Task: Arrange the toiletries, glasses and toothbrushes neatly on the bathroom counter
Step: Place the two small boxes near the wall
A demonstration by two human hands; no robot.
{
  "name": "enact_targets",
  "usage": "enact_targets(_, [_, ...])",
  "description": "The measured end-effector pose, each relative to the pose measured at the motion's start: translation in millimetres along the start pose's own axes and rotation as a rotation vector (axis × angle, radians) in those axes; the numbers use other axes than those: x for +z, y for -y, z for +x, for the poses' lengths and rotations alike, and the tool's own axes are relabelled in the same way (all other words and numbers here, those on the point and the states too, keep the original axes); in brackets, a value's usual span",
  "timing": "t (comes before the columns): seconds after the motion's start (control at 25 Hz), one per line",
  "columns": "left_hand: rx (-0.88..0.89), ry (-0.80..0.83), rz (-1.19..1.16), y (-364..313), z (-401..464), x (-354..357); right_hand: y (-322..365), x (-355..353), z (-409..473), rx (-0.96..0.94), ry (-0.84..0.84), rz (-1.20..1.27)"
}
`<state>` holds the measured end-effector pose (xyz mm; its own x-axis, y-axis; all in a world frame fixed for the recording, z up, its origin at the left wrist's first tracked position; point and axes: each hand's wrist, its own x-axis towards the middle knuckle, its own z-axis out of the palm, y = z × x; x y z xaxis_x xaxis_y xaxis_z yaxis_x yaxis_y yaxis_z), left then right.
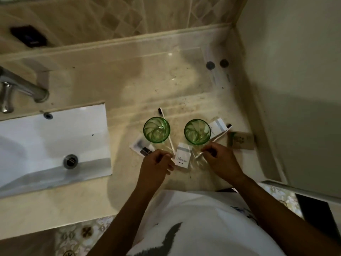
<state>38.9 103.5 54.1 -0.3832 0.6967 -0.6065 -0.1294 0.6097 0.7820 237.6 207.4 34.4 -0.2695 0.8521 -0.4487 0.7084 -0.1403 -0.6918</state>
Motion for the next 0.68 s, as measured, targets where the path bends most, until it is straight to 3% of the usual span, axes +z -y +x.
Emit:
enact_targets(0.2, [-0.083, 0.012, 0.064, 37, 9, -3, 10, 40, -19, 0.037, 0.098, -0.123])
enact_targets(0.36, [-0.102, 0.086, -0.042, 35, 11, 6, 22, 61, -30, 0.049, 0.105, -0.016])
enact_targets(0.56, [-0.088, 0.048, -0.1, 38, 1, -7, 20, 70, -43, 0.187, 0.065, 0.213])
enact_targets(0.68, [-0.104, 0.01, -0.159, 35, -10, -22, 23, 70, -48, 0.174, 0.114, 0.261])
